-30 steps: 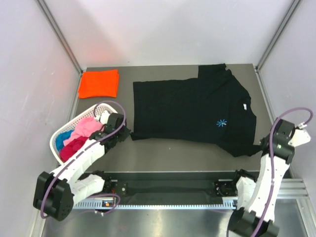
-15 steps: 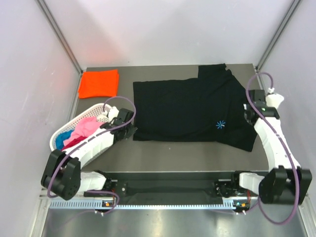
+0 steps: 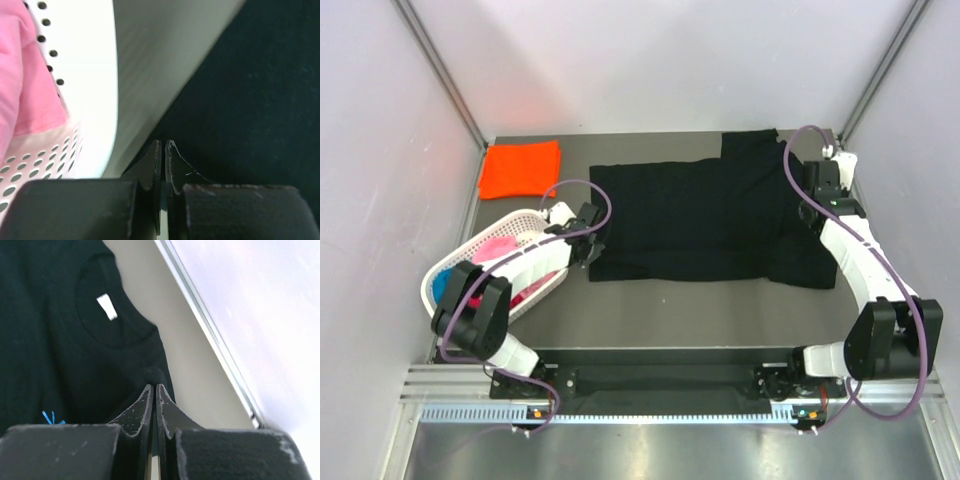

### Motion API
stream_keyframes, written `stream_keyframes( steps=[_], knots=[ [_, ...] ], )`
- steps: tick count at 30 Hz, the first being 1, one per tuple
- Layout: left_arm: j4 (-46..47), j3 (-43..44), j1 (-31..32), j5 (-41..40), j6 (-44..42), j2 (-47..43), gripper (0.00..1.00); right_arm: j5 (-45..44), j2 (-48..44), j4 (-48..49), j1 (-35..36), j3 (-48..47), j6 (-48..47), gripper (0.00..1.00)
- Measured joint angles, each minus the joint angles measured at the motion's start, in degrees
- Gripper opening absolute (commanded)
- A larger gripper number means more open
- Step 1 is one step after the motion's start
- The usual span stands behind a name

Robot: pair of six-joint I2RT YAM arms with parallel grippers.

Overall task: Fold and stack the t-shirts
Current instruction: Fold the tshirt

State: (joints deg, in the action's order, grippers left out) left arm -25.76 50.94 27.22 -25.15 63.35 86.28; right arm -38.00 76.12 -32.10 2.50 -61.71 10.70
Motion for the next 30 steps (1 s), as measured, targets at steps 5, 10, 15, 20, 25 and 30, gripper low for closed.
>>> stream_keyframes(
  steps=[5,10,15,20,25,30],
  knots=[
    [-4.2,6.1,0.0,-2.4,1.2,6.0,0.00,1.2,3.3,5.3,0.0,-1.1,-5.3,0.00],
    [-7.1,10.0,0.1,-3.6,2.7,10.3,0.00,5.4,6.1,9.1,0.3,-2.3,-9.4,0.00],
    [-9.1,11.1,0.1,-4.7,3.4,12.2,0.00,7.8,8.9,13.2,1.8,-3.2,-13.9,0.00],
    [-11.1,12.5,0.1,-5.7,4.3,13.1,0.00,10.7,10.8,16.7,3.0,-3.3,-18.2,0.00],
    [-12.2,13.0,0.1,-6.4,4.9,13.7,0.00,11.5,14.6,19.3,4.3,-5.2,-21.7,0.00],
    [-13.5,14.1,0.1,-7.1,5.5,16.0,0.00,11.2,17.8,20.8,4.4,-7.0,-24.4,0.00]
  ],
)
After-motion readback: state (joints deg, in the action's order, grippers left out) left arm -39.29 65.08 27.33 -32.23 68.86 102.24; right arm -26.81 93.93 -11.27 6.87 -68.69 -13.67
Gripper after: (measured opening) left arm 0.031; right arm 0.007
